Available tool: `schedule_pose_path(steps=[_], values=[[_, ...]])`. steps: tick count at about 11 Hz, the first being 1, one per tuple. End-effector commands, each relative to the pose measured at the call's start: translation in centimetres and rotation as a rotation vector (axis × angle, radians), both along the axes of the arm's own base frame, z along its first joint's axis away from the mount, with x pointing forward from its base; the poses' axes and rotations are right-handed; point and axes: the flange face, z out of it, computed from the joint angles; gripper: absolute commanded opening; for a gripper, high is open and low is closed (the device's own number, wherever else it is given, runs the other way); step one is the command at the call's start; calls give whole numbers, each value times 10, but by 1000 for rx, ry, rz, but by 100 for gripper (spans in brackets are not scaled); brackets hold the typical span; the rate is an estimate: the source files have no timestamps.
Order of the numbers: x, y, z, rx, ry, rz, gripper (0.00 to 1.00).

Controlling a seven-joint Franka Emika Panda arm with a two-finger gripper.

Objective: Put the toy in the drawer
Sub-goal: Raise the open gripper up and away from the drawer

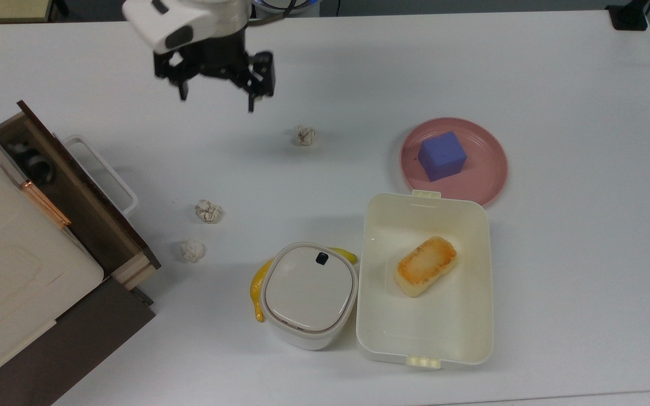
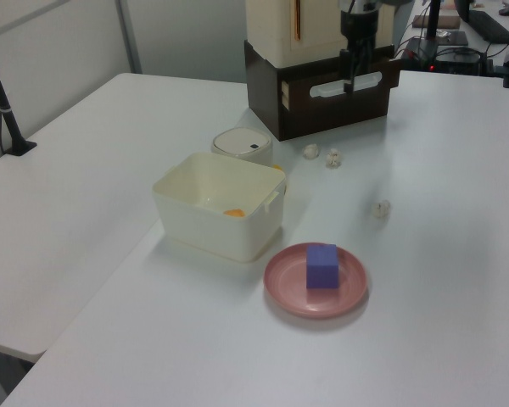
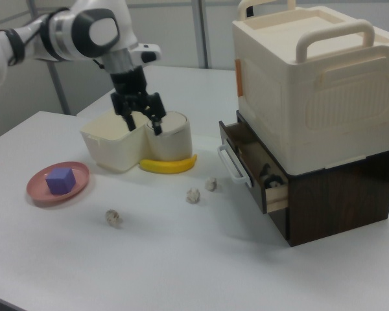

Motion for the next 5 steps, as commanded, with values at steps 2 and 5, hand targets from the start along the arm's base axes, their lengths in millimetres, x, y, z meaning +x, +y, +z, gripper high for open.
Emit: schedule_pose_path(steps=[2,5], values=[[-39,-4,27,162,40,-65,100],[-37,-9,20,164,32,-73,100]])
